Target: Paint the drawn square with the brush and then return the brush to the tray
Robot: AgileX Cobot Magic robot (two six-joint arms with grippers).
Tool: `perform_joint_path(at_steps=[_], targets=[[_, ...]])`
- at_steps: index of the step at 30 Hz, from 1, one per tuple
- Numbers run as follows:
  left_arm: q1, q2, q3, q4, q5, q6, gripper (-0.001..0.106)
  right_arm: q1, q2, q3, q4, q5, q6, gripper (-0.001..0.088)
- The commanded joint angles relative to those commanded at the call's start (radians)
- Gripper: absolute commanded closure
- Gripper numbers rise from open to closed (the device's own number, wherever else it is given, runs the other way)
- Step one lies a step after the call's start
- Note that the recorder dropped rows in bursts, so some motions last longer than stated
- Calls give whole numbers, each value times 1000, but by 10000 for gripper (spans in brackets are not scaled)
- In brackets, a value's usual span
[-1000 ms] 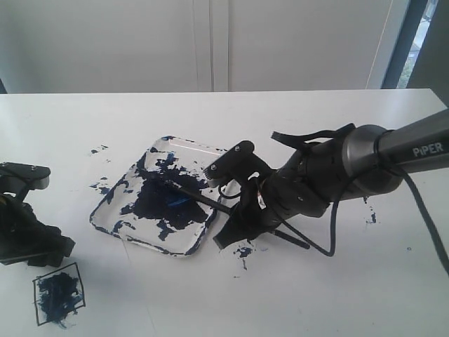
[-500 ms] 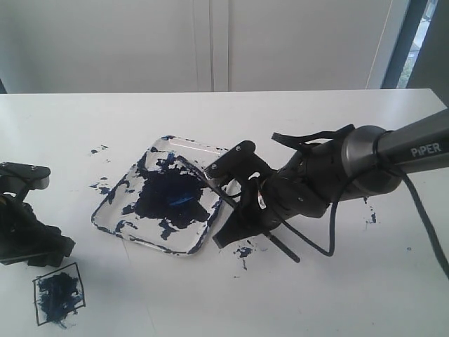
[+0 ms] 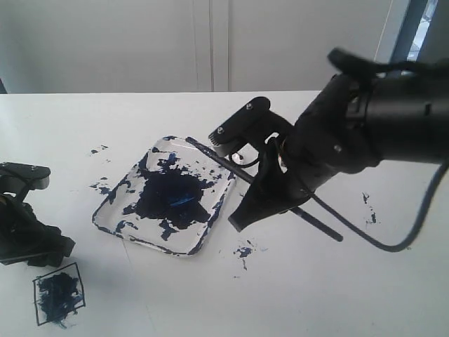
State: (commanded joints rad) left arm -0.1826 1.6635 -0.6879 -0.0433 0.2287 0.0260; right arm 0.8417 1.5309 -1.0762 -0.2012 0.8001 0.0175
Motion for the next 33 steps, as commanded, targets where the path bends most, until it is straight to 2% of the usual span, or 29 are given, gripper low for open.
perform_joint_path(at_steps=[3, 6, 7, 9, 15, 22, 27, 33], targets=[[0, 0, 0, 0, 0, 0, 413, 0, -26, -38, 88, 135, -78, 868], [0, 0, 0, 0, 0, 0, 413, 0, -27, -76, 120, 284, -126, 868], [0, 0, 0, 0, 0, 0, 413, 12, -23, -98, 125, 362, -141, 868], [0, 0, 0, 0, -4, 0, 413, 46, -23, -127, 127, 421, -153, 868], [0, 0, 0, 0, -4, 0, 413, 174, 29, -191, 164, 421, -153, 868], [0, 0, 0, 0, -4, 0, 413, 297, 193, -300, 212, 421, -172, 868], [0, 0, 0, 0, -4, 0, 413, 324, 274, -398, 212, 421, -181, 868], [0, 0, 0, 0, -4, 0, 413, 325, 361, -487, 219, 421, -196, 868]])
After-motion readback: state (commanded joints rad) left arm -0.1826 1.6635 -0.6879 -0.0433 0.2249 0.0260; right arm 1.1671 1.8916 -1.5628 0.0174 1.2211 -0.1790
